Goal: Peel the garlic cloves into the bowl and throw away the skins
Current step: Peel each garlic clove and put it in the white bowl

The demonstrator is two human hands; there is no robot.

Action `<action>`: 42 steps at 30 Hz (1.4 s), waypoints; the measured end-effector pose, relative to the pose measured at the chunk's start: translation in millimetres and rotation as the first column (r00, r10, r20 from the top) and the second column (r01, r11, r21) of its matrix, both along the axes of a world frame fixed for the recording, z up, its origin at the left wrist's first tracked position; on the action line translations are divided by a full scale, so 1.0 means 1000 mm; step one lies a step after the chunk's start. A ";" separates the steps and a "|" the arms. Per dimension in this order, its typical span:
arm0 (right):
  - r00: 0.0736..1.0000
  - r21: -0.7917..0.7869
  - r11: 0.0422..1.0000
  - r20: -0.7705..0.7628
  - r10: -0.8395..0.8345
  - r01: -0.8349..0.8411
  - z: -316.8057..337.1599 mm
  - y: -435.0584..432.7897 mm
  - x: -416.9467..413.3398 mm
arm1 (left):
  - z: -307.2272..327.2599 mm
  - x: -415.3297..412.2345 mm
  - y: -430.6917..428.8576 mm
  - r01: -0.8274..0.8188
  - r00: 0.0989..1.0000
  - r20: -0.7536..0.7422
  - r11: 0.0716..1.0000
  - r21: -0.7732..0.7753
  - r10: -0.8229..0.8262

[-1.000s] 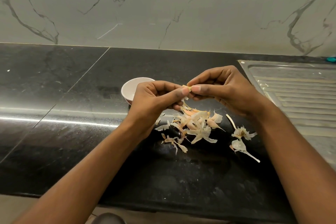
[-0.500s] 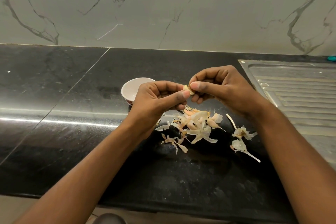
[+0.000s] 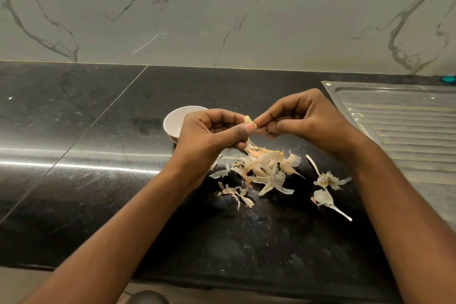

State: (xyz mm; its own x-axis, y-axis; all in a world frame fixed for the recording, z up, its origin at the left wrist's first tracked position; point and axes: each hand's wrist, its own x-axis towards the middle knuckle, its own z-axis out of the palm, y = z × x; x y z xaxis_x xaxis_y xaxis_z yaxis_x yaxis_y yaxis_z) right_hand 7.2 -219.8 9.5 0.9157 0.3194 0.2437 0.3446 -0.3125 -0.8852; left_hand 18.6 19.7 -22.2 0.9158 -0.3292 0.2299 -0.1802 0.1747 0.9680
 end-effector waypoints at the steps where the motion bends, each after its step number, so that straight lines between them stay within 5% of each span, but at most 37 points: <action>1: 1.000 -0.002 1.000 -0.003 0.003 -0.003 0.000 0.001 0.000 | 0.000 0.000 0.000 -0.013 1.000 0.012 1.000 0.007 0.013; 15: 0.999 -0.005 0.999 -0.018 0.036 -0.036 -0.001 0.008 -0.001 | -0.007 0.000 0.001 -0.127 0.955 0.289 0.976 0.175 0.072; 42: 0.985 -0.113 0.992 0.160 0.068 -0.051 -0.001 0.007 0.002 | -0.005 0.001 0.000 -0.163 0.943 0.320 0.968 0.190 0.096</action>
State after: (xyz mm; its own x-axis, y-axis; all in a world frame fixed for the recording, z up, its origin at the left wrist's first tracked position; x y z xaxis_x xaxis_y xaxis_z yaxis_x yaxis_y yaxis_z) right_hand 8.8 -212.5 8.0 0.8449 0.4049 0.3497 0.5029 -0.3781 -0.7773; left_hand 19.7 19.5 -27.6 0.8497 -0.2841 0.4441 -0.4808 -0.0718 0.8739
